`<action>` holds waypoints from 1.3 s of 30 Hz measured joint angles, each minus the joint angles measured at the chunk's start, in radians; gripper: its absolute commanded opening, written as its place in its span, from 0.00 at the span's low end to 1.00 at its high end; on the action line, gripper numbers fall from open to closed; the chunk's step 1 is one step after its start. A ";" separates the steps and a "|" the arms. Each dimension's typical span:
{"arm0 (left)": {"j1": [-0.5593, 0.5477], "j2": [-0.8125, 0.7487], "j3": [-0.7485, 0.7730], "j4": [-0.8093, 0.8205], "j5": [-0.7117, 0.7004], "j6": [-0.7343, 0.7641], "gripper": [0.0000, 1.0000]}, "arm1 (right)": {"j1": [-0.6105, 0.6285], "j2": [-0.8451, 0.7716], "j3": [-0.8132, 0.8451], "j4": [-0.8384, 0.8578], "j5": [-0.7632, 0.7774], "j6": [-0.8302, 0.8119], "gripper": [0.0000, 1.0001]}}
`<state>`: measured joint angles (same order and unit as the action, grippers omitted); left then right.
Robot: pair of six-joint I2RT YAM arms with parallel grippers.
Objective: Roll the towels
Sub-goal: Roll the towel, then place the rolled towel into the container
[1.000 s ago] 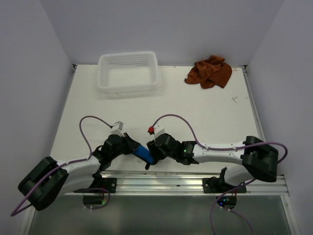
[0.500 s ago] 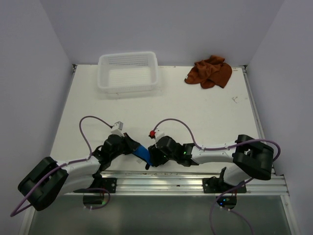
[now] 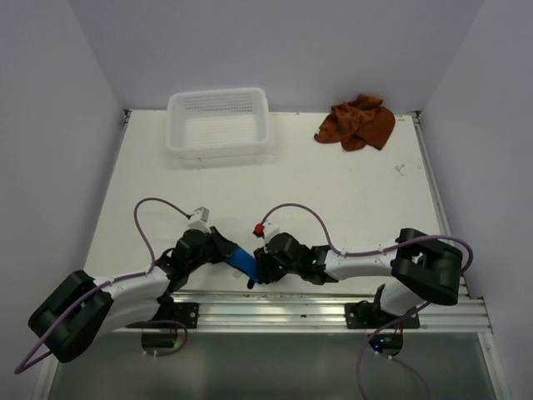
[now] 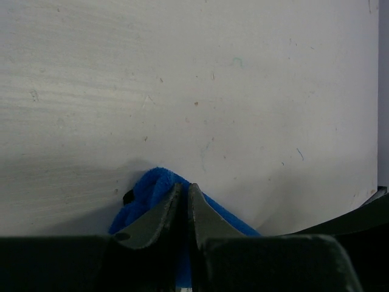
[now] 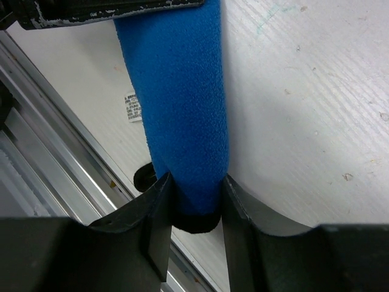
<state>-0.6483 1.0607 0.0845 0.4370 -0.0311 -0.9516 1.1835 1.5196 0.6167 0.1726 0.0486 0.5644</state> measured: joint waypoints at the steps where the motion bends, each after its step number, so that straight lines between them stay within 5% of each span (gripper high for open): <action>1: 0.000 -0.009 -0.001 -0.007 0.000 0.000 0.15 | 0.000 0.000 0.000 0.001 -0.003 0.000 0.34; 16: 0.000 -0.174 0.061 -0.287 -0.060 0.032 0.21 | 0.042 0.045 0.030 0.022 -0.002 -0.014 0.00; 27: 0.000 -0.262 0.301 -0.584 -0.238 0.164 0.27 | 0.062 0.023 0.053 -0.061 0.100 -0.053 0.00; 39: 0.000 -0.278 0.451 -0.699 -0.397 0.293 0.28 | 0.059 0.072 0.246 -0.254 0.271 -0.187 0.00</action>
<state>-0.6479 0.7822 0.5350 -0.2619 -0.4282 -0.6582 1.2427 1.5913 0.8627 -0.0818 0.3199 0.3775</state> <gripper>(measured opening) 0.280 0.239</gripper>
